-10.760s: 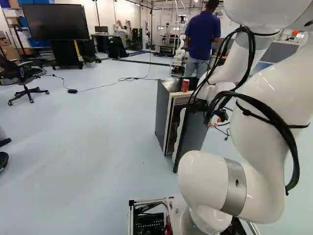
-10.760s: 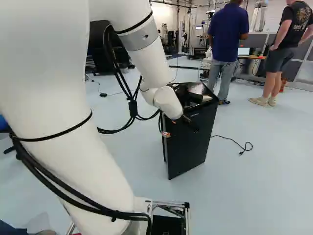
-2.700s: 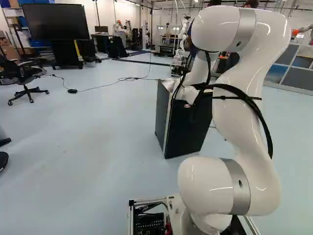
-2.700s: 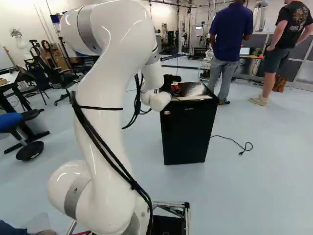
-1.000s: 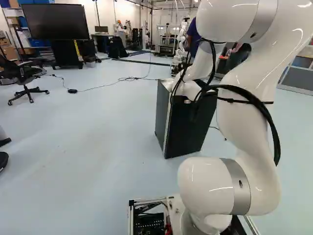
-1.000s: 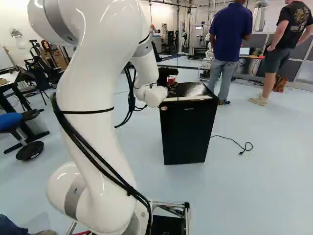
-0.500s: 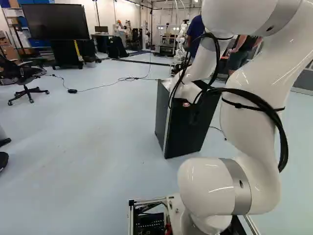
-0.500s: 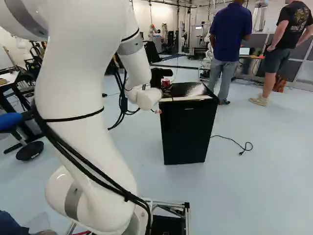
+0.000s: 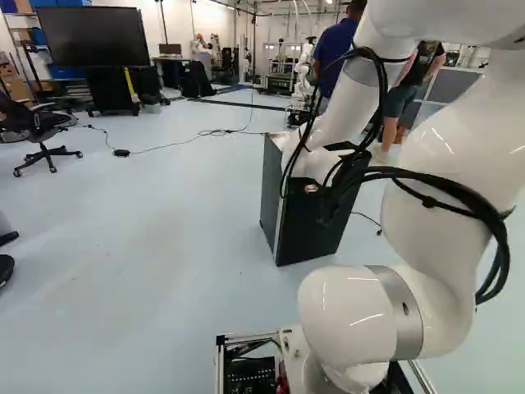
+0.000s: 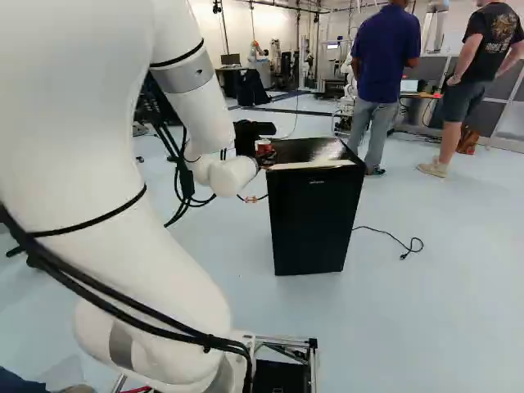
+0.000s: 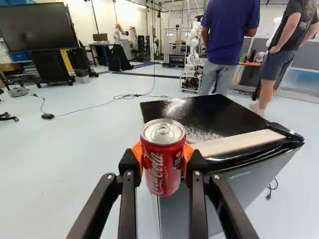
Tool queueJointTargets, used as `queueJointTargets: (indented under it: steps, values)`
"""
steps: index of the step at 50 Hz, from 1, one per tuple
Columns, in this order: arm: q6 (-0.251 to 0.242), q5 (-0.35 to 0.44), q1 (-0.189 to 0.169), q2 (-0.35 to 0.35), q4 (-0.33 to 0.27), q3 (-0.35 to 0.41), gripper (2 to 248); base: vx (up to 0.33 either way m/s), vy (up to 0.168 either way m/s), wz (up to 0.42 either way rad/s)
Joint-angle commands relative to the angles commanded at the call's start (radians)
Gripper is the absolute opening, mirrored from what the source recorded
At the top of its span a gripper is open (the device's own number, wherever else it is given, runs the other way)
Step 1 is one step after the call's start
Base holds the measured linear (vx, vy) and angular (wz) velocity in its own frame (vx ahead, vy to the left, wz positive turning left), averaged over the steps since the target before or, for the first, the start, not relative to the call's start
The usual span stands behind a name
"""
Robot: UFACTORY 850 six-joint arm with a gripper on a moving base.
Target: Grab a drink from the fridge
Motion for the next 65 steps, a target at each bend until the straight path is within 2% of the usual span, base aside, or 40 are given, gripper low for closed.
queueJointTargets:
  steps: [32,65]
  values:
    - [0.000,-0.040,0.061,0.202,-0.005,0.229,97,0.000,0.000,0.000]
    - [0.000,-0.060,0.092,0.303,-0.008,0.344,97,0.000,0.000,0.000]
